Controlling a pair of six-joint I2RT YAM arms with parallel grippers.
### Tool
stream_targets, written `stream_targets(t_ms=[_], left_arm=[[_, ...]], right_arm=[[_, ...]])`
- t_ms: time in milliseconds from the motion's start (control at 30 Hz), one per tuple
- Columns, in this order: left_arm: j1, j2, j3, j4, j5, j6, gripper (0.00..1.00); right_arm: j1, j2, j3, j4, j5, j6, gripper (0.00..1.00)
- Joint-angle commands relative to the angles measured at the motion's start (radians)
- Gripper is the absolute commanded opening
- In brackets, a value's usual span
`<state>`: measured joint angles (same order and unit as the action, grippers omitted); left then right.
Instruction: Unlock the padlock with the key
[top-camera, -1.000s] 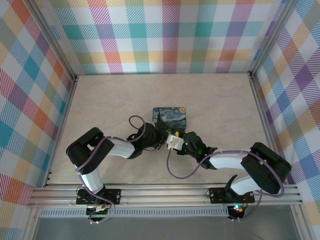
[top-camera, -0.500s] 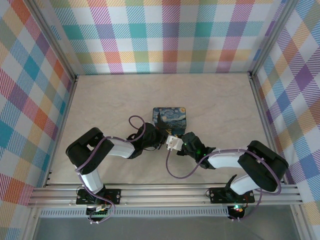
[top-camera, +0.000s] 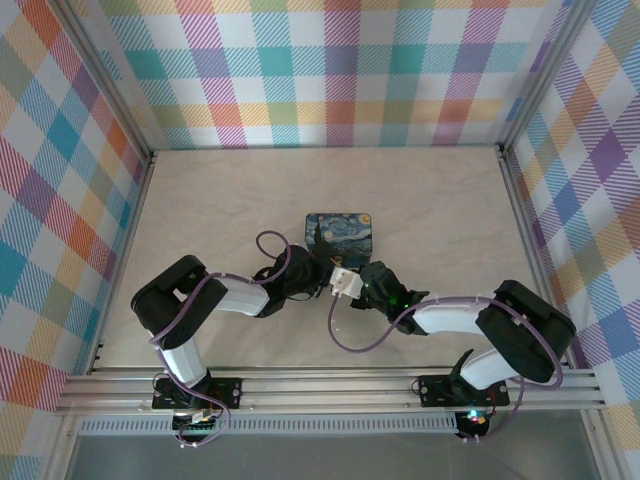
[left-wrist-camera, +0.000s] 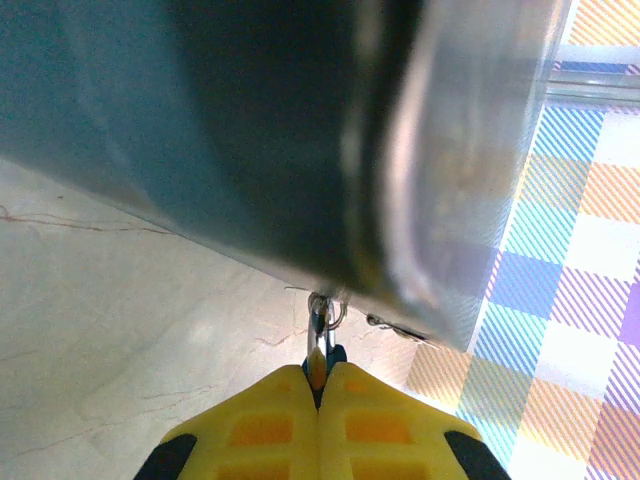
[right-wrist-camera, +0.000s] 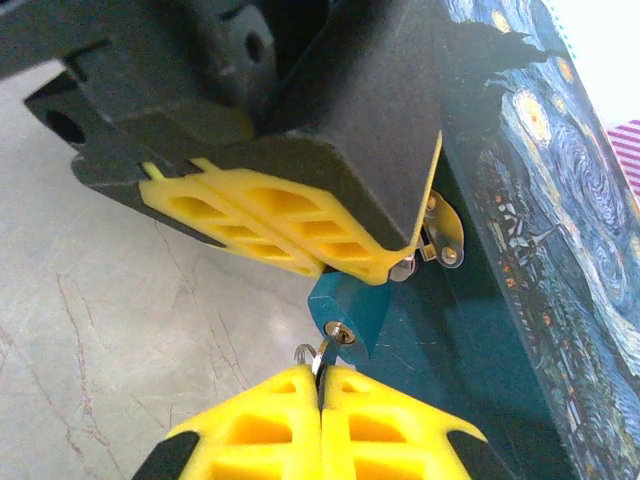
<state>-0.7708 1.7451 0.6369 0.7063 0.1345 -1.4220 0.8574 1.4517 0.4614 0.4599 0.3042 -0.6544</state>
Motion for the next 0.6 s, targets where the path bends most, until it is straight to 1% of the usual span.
stream_targets(t_ms=[0,167,233,467,567], left_arm=[[-0.016,-0.020,0.010,-0.011,0.040,-0.001,0.02],[-0.016,-0.019,0.009,-0.008,0.039,-0.002,0.02],[-0.018,-0.018,0.009,-0.008,0.039,-0.001,0.02],[-0.021,-0.022,0.001,-0.015,0.029,0.009,0.02],[-0.021,-0.024,0.002,-0.035,0.024,0.026,0.12]], right_arm=[[0.003,-0.021,0.058,0.031,0.010,0.086,0.00],[0.003,-0.053,0.083,-0.030,0.003,0.179,0.00],[0.003,-0.057,0.088,-0.036,-0.013,0.249,0.00],[0.002,0.001,0.045,0.046,-0.037,0.402,0.00],[0.000,0.007,0.022,0.075,-0.063,0.470,0.00]])
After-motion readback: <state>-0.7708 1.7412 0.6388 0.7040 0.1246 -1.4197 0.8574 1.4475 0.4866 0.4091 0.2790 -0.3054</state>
